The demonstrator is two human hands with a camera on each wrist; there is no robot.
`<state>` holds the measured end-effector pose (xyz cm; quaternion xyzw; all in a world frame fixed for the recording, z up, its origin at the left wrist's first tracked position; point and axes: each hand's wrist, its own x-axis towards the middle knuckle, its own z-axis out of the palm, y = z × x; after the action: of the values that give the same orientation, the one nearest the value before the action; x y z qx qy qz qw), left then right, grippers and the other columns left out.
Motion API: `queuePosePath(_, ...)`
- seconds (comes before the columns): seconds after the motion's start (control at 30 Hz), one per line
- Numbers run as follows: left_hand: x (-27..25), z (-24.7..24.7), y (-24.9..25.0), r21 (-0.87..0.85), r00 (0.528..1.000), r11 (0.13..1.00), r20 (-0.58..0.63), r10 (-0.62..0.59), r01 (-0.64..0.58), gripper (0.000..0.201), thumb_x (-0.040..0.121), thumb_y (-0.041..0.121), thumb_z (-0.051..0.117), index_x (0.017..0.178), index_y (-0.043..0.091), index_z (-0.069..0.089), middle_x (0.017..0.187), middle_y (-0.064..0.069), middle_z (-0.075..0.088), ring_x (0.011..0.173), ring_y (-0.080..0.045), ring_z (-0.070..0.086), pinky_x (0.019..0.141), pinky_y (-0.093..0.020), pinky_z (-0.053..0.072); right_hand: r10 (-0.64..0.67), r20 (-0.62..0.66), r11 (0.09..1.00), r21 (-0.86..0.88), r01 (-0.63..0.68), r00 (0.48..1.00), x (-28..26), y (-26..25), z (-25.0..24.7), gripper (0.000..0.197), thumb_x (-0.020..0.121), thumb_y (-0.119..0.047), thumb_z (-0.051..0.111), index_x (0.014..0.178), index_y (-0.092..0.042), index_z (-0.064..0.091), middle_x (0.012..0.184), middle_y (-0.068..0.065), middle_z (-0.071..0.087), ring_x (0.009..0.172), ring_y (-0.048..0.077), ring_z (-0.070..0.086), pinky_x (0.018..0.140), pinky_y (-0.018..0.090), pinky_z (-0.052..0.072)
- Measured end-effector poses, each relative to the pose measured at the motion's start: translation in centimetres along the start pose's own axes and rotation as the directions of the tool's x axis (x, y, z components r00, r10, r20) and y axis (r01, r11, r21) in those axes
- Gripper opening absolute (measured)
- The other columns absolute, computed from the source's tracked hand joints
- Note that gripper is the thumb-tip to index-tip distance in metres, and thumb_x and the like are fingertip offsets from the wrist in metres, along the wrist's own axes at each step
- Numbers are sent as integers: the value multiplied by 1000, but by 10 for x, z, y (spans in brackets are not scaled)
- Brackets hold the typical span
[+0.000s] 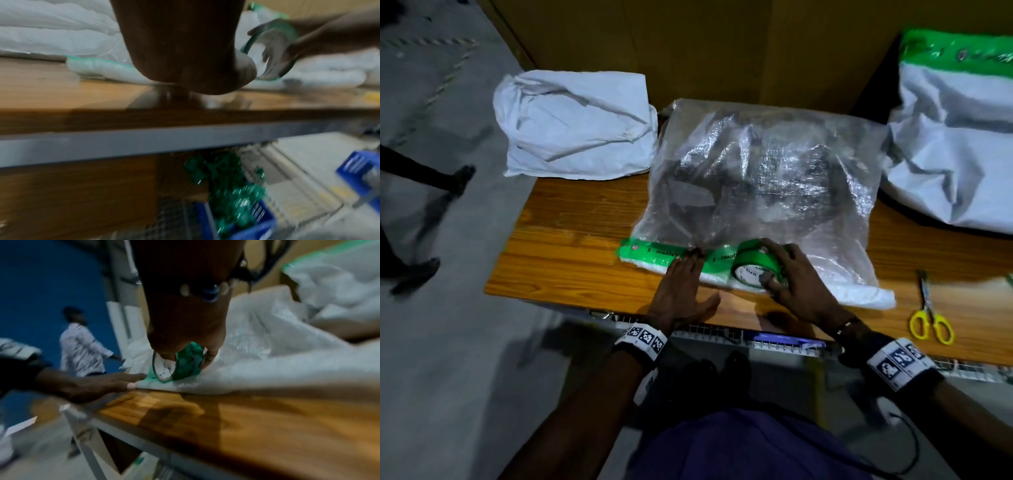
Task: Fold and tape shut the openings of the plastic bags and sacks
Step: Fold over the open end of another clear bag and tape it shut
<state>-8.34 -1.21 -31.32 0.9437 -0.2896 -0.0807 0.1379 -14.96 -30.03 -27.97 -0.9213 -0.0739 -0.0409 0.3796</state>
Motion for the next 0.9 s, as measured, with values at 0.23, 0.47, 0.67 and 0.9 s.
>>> queuePosePath(0.23,8,12,37,-209,996,974,-45,77,-85,98,95,63,53,166,9,15,174,-8,13,161,-21,11,130,-43,11,127,-191,939,340,-56,973,-17,-3,48,71,97,-28,64,160,-14,35,153,6,47,137,27,52,109,43,49)
queuePosePath(0.47,5,0,-7,-172,990,975,-28,139,-141,98,94,64,58,166,15,13,173,-6,17,159,-22,19,129,-45,19,101,-157,949,311,-48,982,3,-31,72,68,103,-33,55,164,-32,25,137,8,47,120,23,55,99,44,49)
queuePosePath(0.67,6,0,-11,-114,984,978,19,179,-176,102,93,70,52,167,14,10,175,-2,7,161,-19,11,131,-42,11,3,9,1000,-9,-3,1000,-3,-25,10,72,100,-31,57,165,-36,26,118,2,38,112,28,45,98,33,38)
queuePosePath(0.9,7,2,-7,-67,985,983,-1,171,-171,101,91,69,51,166,10,17,174,-6,12,160,-20,14,131,-39,9,65,-63,994,-81,-70,996,-20,-25,0,69,101,-41,60,163,-31,32,129,9,49,112,28,46,96,44,44)
